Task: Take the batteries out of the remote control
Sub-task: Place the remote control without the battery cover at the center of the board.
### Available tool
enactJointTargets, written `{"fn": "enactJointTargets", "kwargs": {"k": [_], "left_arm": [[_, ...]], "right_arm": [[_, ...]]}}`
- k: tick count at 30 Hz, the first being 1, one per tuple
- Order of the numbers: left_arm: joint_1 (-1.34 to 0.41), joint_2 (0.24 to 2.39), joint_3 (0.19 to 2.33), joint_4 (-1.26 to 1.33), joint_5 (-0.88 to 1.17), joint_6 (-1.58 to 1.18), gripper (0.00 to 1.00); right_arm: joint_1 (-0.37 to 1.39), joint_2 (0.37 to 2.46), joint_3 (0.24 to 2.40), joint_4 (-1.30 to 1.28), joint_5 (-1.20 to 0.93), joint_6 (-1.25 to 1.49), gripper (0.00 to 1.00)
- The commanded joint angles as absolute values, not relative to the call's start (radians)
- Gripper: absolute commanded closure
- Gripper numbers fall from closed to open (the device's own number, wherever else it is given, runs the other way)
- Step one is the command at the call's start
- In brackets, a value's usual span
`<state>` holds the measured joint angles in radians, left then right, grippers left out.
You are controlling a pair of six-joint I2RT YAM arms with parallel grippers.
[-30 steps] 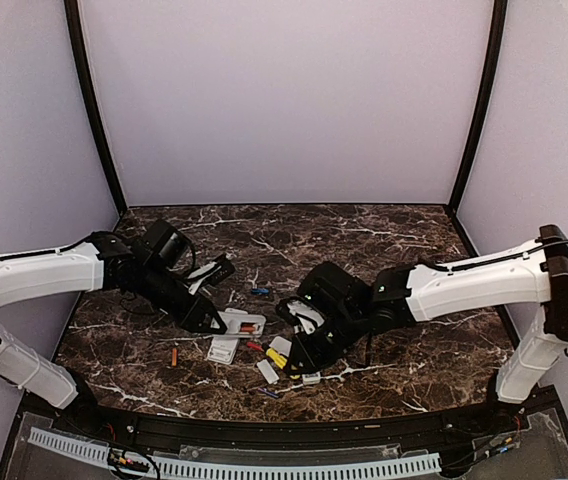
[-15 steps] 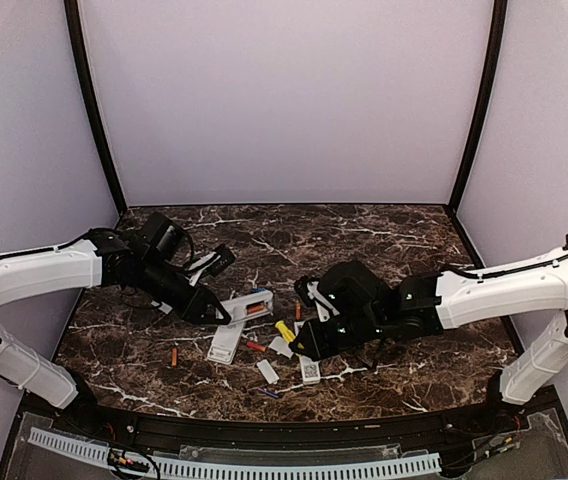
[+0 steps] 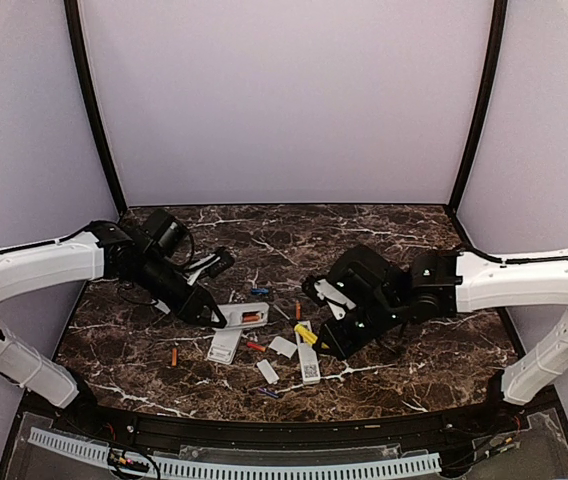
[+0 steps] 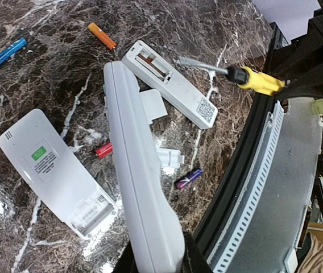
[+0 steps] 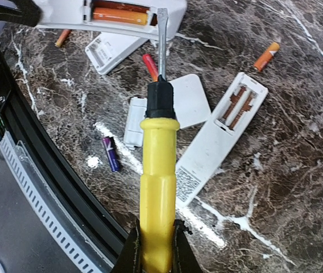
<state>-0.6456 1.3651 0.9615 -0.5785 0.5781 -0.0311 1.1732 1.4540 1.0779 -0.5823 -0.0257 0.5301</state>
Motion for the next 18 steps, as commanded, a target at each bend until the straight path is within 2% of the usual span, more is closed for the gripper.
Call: {"fn": "enactJointTargets", "kwargs": {"k": [1, 7, 13, 18], "left_arm": [[-0.652, 1.428, 1.064, -0.741, 0.702, -0.007, 1.0], [-0.657, 1.365, 1.01, -0.694, 0.795, -0.227, 1.0], [-0.658, 1.268, 0.744, -0.523, 0.88, -0.544, 1.0], [-0.658, 1.225, 0.647, -0.443, 0.913, -0.652, 1.0]], "right_arm": [[1.132, 1.418, 1.085, -0.624, 0.062, 0.506, 1.0], [1.056, 1.386, 1.034, -0.511, 0.049, 0.474, 1.0], [1.01, 1.332, 0.952, -0.394, -0.043, 0.415, 1.0], [1.007, 1.334, 0.915, -0.318, -0.082, 0.39, 1.0]]}}
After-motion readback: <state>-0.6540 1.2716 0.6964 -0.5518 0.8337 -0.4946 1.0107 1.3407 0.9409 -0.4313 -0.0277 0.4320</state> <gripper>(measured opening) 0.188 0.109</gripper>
